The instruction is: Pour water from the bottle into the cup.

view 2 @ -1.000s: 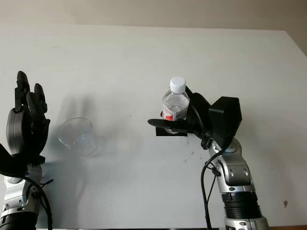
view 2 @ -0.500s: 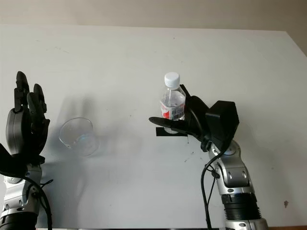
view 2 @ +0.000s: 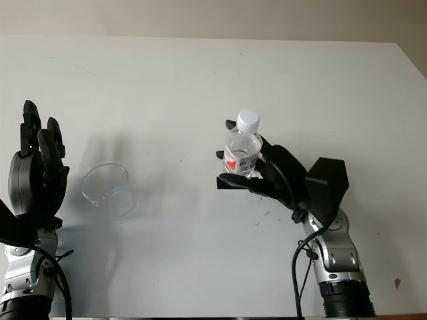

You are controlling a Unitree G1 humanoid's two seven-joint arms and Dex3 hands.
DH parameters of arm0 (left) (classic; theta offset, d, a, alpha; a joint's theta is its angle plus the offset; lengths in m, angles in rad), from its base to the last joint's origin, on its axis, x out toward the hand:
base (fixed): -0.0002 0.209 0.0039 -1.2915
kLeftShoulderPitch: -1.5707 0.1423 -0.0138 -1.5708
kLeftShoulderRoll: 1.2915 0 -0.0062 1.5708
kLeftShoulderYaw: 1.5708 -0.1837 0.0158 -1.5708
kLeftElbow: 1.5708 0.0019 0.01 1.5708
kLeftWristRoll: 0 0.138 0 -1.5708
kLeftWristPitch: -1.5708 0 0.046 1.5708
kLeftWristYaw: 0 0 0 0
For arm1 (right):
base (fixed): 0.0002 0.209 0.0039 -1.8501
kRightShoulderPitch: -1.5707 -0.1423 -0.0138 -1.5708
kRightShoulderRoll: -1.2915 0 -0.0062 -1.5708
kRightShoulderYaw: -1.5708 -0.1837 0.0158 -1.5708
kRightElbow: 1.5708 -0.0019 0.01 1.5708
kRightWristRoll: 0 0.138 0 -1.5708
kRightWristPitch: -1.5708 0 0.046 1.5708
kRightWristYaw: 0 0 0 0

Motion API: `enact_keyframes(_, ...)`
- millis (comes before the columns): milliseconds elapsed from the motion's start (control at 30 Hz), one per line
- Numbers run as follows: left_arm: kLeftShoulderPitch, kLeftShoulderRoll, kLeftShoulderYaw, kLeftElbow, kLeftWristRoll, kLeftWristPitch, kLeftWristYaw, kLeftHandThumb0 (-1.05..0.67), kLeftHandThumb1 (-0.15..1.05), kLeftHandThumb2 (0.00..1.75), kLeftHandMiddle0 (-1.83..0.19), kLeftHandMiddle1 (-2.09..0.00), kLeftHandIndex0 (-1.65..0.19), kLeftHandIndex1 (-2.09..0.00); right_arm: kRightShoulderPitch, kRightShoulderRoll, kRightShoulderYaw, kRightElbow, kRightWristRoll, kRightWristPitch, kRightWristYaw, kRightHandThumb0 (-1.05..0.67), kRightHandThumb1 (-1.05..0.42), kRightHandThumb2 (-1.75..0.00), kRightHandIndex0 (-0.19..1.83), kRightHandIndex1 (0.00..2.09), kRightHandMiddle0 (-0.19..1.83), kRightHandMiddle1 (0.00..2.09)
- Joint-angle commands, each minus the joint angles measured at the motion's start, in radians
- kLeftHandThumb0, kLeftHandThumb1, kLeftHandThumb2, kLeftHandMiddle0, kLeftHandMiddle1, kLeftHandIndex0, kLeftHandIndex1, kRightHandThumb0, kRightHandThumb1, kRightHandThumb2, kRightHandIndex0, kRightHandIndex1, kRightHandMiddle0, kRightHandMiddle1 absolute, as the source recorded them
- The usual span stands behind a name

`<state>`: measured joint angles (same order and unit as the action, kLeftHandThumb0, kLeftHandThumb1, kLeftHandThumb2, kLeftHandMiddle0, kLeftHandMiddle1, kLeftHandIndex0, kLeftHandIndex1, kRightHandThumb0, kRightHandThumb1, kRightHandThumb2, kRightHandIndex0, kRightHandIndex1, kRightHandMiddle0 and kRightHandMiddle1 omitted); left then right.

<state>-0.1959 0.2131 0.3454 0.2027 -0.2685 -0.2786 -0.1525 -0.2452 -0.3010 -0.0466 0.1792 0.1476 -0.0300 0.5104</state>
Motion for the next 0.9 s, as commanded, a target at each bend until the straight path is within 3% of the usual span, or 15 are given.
enact_keyframes(0, 0.010, 0.011, 0.004, -0.017, 0.004, -0.005, 0.001, -0.78, 1.05, 0.63, 0.14, -0.06, 0.19, -0.02, 0.037, -0.028, -0.007, 0.039, -0.033, -0.051, -0.015, -0.76, -0.88, -0.06, -0.19, 0.00, -0.16, 0.02)
enact_keyframes(233, 0.004, 0.011, 0.004, -0.010, 0.003, -0.004, -0.002, -0.79, 1.05, 0.63, 0.15, -0.05, 0.19, -0.02, 0.038, -0.033, -0.013, 0.104, -0.140, -0.252, -0.096, -0.95, -0.93, -0.06, -0.19, 0.00, -0.19, 0.00)
enact_keyframes(400, 0.004, 0.012, 0.004, -0.011, 0.006, -0.004, -0.004, -0.79, 1.05, 0.63, 0.15, -0.05, 0.19, -0.01, 0.025, -0.018, -0.021, 0.134, -0.146, -0.327, -0.154, -0.94, -0.93, -0.05, -0.19, 0.00, -0.19, 0.00)
enact_keyframes(867, -0.011, 0.014, 0.007, 0.006, 0.005, -0.007, -0.005, -0.78, 1.05, 0.63, 0.13, -0.06, 0.19, -0.03, -0.020, -0.010, -0.020, 0.108, -0.107, -0.344, -0.187, -0.91, -0.92, -0.05, -0.19, 0.00, -0.19, 0.00)
